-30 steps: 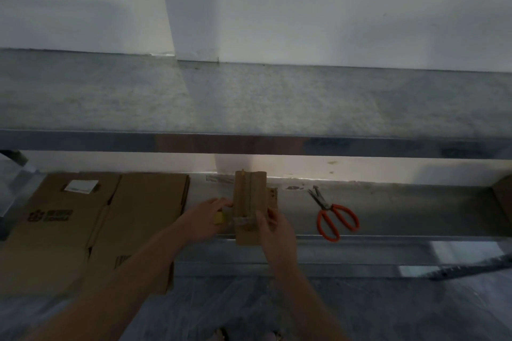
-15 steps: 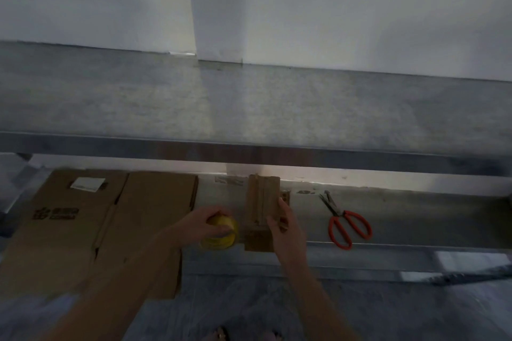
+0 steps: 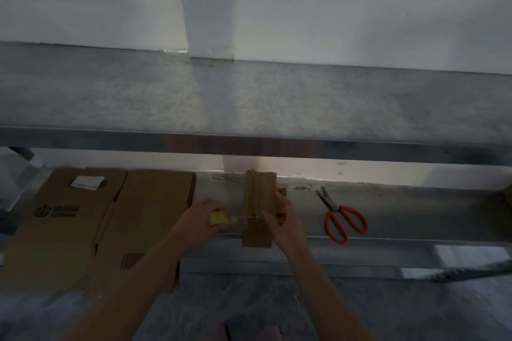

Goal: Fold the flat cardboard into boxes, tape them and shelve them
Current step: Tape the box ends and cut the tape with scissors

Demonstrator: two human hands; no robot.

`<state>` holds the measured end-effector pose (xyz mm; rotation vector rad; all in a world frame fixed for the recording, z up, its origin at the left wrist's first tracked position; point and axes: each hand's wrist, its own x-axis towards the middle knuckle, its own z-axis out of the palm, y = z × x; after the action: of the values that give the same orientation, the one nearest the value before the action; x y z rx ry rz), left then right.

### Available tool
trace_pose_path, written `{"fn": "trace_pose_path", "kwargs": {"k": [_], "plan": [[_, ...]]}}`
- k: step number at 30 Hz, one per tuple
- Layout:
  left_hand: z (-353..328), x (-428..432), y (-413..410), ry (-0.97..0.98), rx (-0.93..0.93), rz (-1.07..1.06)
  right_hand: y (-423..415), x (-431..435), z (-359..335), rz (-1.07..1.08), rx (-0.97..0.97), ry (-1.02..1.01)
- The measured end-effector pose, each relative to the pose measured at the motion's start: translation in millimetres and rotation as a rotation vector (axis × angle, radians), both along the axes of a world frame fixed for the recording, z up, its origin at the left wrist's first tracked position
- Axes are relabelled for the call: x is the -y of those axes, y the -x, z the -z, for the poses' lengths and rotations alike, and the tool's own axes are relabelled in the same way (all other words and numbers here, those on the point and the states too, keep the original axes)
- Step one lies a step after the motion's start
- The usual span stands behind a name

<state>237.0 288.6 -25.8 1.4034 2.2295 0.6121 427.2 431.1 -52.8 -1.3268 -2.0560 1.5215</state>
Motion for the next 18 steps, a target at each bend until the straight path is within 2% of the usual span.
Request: {"fn": "trace_pose_path", "kwargs": {"k": [3,5,7,10,11,13,15,18], "plan": [[-2,-2,-6,-0.005,0.015,-0.026,-10,-11,-3,-0.16,0.099,-0.111],[-1,-3,-11,-0.004,0.026,-0.041,-23,-20,1,-0.169,0.154,-0.184],[0,-2,-16,-0.007,0.031,-0.057,-46,-32,13,-0.058,0.241,-0.26],[0,-1,-21,-0.012,0.055,-0.114,-90,-52,35,0.127,0.372,-0.56],[0,-1,-23,-0.011,0.055,-0.123,-102,-59,41,0.18,0.388,-0.606],[-1,0,-25,-0.003,0.051,-0.134,-119,-74,47,0.205,0.474,-0.569],[-2,0,-27,0.003,0.058,-0.148,-128,-88,49,0.139,0.585,-0.517],[-6,-1,-27,0.032,0.059,-0.159,-130,-104,52,0.053,0.669,-0.547]]}}
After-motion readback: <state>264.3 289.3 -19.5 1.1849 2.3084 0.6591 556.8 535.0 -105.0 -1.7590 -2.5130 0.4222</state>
